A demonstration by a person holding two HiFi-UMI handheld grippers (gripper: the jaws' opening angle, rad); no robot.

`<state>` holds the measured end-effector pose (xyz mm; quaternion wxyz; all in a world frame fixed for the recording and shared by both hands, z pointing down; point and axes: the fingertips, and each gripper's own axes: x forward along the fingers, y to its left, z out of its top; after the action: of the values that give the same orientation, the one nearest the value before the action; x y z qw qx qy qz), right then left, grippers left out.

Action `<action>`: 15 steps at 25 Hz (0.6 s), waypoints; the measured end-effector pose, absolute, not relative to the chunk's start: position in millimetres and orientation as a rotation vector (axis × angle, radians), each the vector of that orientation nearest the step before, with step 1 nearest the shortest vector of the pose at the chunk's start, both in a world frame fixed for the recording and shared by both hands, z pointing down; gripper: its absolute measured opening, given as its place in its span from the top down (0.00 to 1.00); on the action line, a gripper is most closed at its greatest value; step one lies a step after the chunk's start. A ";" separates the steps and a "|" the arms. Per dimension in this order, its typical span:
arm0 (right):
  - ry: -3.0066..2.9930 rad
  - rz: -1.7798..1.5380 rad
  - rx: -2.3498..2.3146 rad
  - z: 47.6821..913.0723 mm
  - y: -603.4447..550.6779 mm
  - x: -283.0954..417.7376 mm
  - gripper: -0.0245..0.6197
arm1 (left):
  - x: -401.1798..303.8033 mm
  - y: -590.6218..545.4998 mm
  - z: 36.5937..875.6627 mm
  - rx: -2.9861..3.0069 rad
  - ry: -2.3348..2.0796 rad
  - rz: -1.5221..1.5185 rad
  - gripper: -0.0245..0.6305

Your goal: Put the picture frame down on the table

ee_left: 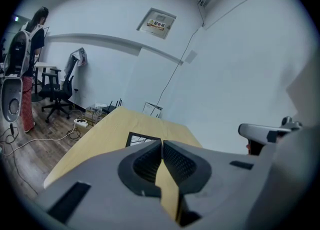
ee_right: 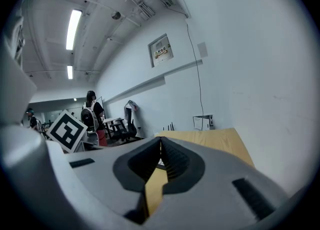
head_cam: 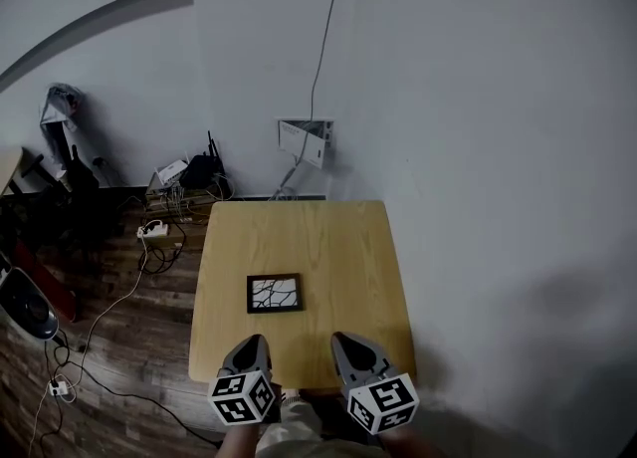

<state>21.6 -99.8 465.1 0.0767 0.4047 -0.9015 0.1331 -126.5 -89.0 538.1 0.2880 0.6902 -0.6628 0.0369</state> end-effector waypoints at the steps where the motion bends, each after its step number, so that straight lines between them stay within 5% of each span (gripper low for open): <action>1: -2.707 0.397 1.211 463.5 -94.7 22.9 0.96 | -123.6 -83.1 535.7 1.848 -1.769 0.096 0.94; 15: -2.746 0.390 1.185 462.4 -32.6 34.9 0.96 | -97.8 -12.8 517.1 1.923 -1.739 0.069 0.94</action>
<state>34.9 -32.6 462.4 0.0629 0.3920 -0.9087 0.1292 -97.8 -12.8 517.1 0.2707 0.7138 -0.6455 0.0257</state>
